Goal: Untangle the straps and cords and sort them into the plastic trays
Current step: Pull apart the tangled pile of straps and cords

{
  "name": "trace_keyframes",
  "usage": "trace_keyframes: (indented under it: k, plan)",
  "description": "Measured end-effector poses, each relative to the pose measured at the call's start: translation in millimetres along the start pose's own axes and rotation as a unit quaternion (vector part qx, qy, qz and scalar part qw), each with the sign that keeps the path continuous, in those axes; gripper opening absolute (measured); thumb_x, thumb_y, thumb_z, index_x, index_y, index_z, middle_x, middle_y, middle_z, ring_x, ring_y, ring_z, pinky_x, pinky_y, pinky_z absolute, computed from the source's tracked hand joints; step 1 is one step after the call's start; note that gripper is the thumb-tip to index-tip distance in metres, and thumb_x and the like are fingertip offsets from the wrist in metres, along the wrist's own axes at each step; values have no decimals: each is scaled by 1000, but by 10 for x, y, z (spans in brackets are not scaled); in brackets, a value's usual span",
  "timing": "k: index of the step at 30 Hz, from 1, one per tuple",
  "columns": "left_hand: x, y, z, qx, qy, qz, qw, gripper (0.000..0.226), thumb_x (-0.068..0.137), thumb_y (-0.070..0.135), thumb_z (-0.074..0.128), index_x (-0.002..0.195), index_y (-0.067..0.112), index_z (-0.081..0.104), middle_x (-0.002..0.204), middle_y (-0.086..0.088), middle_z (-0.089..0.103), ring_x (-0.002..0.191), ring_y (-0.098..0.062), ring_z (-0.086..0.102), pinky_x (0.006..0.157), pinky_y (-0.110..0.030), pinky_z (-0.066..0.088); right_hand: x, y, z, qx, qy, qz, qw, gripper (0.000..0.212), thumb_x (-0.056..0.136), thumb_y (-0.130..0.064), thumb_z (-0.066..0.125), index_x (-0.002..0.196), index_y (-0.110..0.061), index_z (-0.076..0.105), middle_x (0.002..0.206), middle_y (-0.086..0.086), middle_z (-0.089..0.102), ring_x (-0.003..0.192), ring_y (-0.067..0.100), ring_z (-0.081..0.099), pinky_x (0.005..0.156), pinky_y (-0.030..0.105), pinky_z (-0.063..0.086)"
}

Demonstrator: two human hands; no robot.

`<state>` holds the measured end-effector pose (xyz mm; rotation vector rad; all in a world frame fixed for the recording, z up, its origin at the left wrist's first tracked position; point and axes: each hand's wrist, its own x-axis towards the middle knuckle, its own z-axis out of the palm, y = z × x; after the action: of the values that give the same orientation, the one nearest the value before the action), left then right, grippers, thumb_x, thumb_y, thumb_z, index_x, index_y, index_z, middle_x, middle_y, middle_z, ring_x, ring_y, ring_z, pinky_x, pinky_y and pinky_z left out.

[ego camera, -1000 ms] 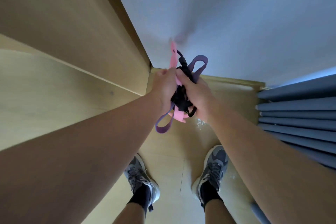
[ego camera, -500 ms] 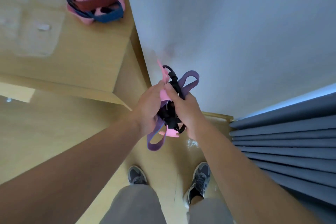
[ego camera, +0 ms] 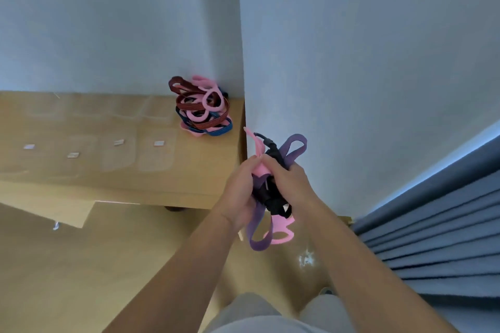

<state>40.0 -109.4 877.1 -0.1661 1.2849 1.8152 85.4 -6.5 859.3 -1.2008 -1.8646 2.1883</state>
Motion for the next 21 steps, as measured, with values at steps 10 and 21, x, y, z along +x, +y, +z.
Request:
trace_keyframes:
  k: [10,21]
  plan:
    - [-142,583,-248,4,-17,60,998,34,104,26,52,130,12,68,127,-15,70,118,-28,68,106,-48,51,10,-374,485,25,-13,-50,998,42,83,-51,73,110,-19,70,92,4,78,85,19,75,79,34,60]
    - [300,1219,-534,-9,30,151,988,35,106,16,45,135,16,63,130,-14,69,115,-27,70,95,-42,59,700,-806,1009,30,-108,-95,989,61,69,-66,67,119,-32,63,108,-4,75,100,17,73,98,45,55]
